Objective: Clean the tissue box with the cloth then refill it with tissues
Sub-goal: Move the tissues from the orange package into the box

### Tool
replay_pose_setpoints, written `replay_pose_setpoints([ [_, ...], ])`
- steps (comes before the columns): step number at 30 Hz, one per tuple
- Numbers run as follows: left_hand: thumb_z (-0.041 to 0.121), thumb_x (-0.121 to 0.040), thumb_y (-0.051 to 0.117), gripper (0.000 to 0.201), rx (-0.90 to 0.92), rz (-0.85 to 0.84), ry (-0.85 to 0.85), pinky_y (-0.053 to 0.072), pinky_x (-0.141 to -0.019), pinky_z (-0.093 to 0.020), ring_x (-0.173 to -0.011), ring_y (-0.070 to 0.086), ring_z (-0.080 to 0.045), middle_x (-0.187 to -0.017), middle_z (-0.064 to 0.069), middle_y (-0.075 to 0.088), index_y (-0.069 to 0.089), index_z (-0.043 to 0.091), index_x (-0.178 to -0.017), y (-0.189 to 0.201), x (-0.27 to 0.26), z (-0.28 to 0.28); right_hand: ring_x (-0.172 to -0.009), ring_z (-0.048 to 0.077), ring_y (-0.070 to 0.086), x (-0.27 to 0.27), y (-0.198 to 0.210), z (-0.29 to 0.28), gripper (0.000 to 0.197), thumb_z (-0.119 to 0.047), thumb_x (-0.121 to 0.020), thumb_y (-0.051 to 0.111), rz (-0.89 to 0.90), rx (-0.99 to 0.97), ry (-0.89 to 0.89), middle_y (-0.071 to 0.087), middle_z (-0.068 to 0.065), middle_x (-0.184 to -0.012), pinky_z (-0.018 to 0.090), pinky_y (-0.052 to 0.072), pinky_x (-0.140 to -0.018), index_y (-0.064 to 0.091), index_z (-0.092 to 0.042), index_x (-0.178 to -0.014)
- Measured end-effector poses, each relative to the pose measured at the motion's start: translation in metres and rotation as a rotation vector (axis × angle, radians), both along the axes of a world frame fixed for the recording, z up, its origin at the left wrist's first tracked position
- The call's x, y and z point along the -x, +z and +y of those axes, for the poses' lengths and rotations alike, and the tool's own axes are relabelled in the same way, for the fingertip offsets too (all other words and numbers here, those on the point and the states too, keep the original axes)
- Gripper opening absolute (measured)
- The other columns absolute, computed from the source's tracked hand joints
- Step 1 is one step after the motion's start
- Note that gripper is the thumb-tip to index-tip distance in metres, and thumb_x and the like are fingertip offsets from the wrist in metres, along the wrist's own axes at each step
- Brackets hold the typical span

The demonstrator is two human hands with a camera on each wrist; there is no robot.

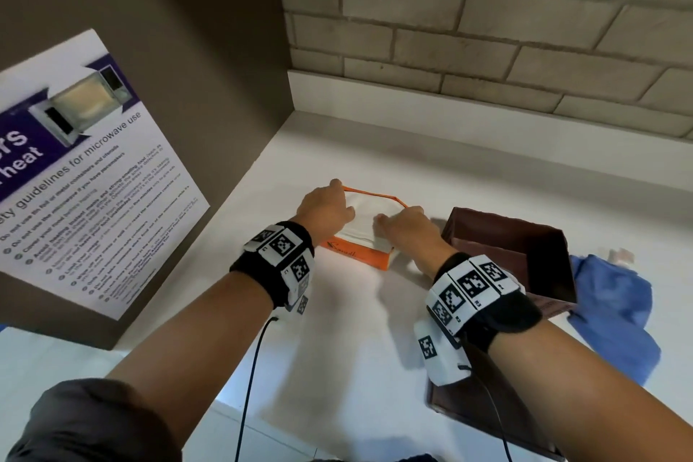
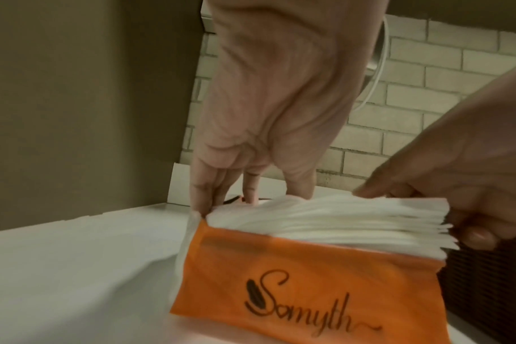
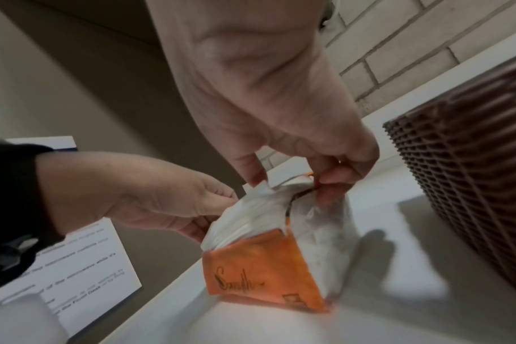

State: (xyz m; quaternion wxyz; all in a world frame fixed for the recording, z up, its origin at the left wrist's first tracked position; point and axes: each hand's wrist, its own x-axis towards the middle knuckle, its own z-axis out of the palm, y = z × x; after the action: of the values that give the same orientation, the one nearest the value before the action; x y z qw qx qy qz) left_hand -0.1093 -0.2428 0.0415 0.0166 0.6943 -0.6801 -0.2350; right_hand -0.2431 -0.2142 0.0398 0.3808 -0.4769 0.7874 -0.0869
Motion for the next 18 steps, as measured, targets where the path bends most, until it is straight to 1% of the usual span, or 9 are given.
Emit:
replay_pose_setpoints([
  [2, 0.030, -0.093, 0.050, 0.043, -0.055, 0.024, -0.015, 0.041, -0.078, -0.035, -0.103, 0.057, -0.033, -0.111, -0.014, 0.058, 0.036, 0.002, -0.123, 0.002, -0.001, -0.003, -0.116, 0.035, 0.053, 0.003, -0.001, -0.002, 0.059, -0.039, -0.083, 0.053, -0.011, 0.010, -0.001, 0.060, 0.014, -0.118, 0.038, 0.045, -0.095, 0.042, 0.003, -0.123],
  [4, 0.032, -0.093, 0.051, 0.048, -0.100, 0.045, -0.014, 0.041, -0.078, -0.034, -0.096, 0.055, -0.029, -0.105, -0.010, 0.053, 0.033, 0.002, -0.126, 0.005, -0.003, -0.005, -0.105, 0.033, 0.059, 0.005, -0.002, -0.003, 0.040, -0.034, -0.081, 0.057, -0.007, 0.037, 0.058, 0.064, 0.009, -0.100, 0.034, 0.045, -0.087, 0.054, -0.001, -0.103],
  [6, 0.033, -0.091, 0.054, 0.052, -0.129, 0.075, 0.008, 0.040, -0.077, -0.032, -0.095, 0.053, -0.027, -0.106, -0.009, 0.051, 0.032, 0.002, -0.127, 0.007, -0.006, -0.006, -0.091, 0.030, 0.060, 0.005, -0.003, 0.000, 0.024, -0.029, -0.079, 0.060, -0.031, 0.046, 0.073, 0.057, 0.002, -0.075, 0.029, 0.041, -0.074, 0.052, -0.007, -0.074],
  [7, 0.034, -0.090, 0.056, 0.054, -0.135, 0.096, 0.024, 0.040, -0.077, -0.031, -0.096, 0.053, -0.026, -0.105, -0.008, 0.050, 0.032, 0.002, -0.128, 0.008, -0.008, -0.005, -0.085, 0.029, 0.059, 0.005, 0.000, 0.001, 0.024, -0.027, -0.078, 0.061, -0.071, 0.049, 0.057, 0.055, 0.001, -0.070, 0.029, 0.039, -0.071, 0.048, -0.009, -0.068],
  [8, 0.034, -0.089, 0.058, 0.057, -0.138, 0.119, 0.045, 0.040, -0.076, -0.030, -0.095, 0.053, -0.025, -0.104, -0.007, 0.050, 0.031, 0.003, -0.129, 0.009, -0.010, -0.005, -0.083, 0.027, 0.058, 0.006, 0.000, 0.002, 0.024, -0.025, -0.077, 0.063, -0.126, 0.049, 0.029, 0.056, 0.003, -0.071, 0.029, 0.039, -0.070, 0.048, -0.009, -0.067],
  [10, 0.037, -0.088, 0.060, 0.062, -0.148, 0.161, 0.080, 0.039, -0.075, -0.029, -0.093, 0.051, -0.022, -0.104, -0.006, 0.049, 0.029, 0.003, -0.129, 0.011, -0.014, -0.003, -0.084, 0.026, 0.059, 0.007, 0.005, 0.003, 0.022, -0.024, -0.076, 0.068, -0.271, 0.044, -0.039, 0.062, 0.008, -0.086, 0.029, 0.042, -0.068, 0.055, -0.007, -0.082],
  [12, 0.040, -0.087, 0.061, 0.067, -0.178, 0.186, 0.104, 0.039, -0.075, -0.029, -0.094, 0.052, -0.022, -0.106, -0.006, 0.050, 0.026, 0.004, -0.132, 0.011, -0.017, -0.002, -0.082, 0.025, 0.061, 0.008, 0.012, 0.005, 0.032, -0.029, -0.078, 0.070, -0.387, 0.015, -0.084, 0.064, 0.010, -0.090, 0.028, 0.044, -0.065, 0.060, -0.004, -0.095],
  [16, 0.042, -0.089, 0.057, 0.071, -0.228, 0.222, 0.118, 0.041, -0.076, -0.030, -0.094, 0.054, -0.023, -0.106, -0.007, 0.052, 0.019, 0.005, -0.135, 0.011, -0.018, 0.001, -0.067, 0.021, 0.055, 0.010, 0.022, 0.006, 0.030, -0.031, -0.081, 0.070, -0.433, -0.033, -0.115, 0.059, 0.009, -0.078, 0.026, 0.043, -0.061, 0.057, -0.004, -0.080],
  [18, 0.041, -0.089, 0.058, 0.072, -0.200, 0.242, 0.127, 0.040, -0.074, -0.029, -0.092, 0.053, -0.022, -0.108, -0.009, 0.053, 0.019, 0.004, -0.135, 0.009, -0.018, 0.002, -0.056, 0.016, 0.049, 0.013, 0.027, 0.007, 0.028, -0.024, -0.085, 0.068, -0.456, -0.070, -0.128, 0.052, 0.005, -0.068, 0.019, 0.039, -0.046, 0.051, -0.006, -0.072],
])
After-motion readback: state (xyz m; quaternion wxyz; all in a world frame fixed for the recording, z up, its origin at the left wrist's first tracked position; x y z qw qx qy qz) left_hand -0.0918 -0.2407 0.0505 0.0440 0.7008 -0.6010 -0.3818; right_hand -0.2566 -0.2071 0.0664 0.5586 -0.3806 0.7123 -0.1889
